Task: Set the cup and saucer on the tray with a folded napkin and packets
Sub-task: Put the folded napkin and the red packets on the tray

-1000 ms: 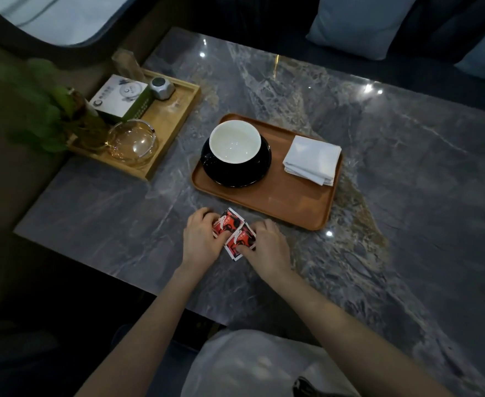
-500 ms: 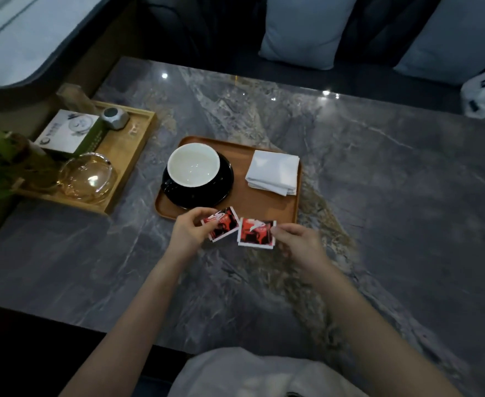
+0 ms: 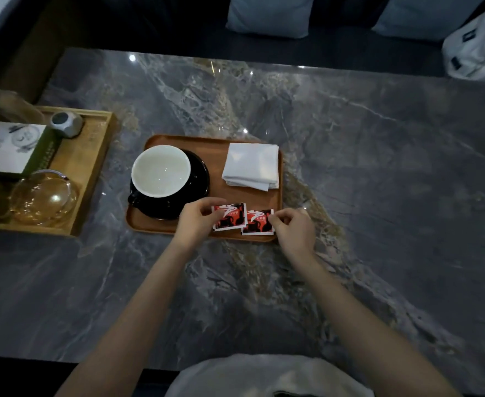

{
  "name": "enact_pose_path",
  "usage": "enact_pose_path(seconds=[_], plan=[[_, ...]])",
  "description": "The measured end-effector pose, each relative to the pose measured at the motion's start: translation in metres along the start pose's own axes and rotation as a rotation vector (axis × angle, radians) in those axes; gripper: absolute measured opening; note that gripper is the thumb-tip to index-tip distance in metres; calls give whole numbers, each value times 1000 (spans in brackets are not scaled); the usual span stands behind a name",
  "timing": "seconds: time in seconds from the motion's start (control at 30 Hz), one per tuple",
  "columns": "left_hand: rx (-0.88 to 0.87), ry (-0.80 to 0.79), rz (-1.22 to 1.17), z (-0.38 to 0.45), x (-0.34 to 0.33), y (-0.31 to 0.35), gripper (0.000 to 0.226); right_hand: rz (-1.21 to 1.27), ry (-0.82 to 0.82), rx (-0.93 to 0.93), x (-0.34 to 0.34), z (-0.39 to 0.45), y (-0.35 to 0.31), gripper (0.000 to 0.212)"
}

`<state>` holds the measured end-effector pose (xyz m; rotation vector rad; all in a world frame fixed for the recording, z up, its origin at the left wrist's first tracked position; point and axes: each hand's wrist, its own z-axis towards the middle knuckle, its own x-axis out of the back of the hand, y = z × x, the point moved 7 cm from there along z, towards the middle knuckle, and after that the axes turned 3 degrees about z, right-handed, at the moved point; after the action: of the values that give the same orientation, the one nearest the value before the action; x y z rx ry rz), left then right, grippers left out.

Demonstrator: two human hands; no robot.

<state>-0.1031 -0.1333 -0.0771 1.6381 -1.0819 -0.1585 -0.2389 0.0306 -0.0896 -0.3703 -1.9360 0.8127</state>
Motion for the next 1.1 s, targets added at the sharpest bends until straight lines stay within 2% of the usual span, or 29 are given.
enact_pose_path(seconds=[0.2,0.47,0.67,0.87,1.1], plan=[[-35,-60,90,13,-20,16,12,-174,63,96,2,-10,-7,21],[-23,-63,293,18,-32,21,18,-162,109,136,2,-14,-9,20],[-47,-50,399,17,-40,21,24,-249,133,263,2,-22,-12,17],[-65,-3,482,14,-47,23,27,-266,110,303,3,-26,-11,17],[-53,-25,534,10,-50,20,25,-295,22,319,5,-29,-10,24]])
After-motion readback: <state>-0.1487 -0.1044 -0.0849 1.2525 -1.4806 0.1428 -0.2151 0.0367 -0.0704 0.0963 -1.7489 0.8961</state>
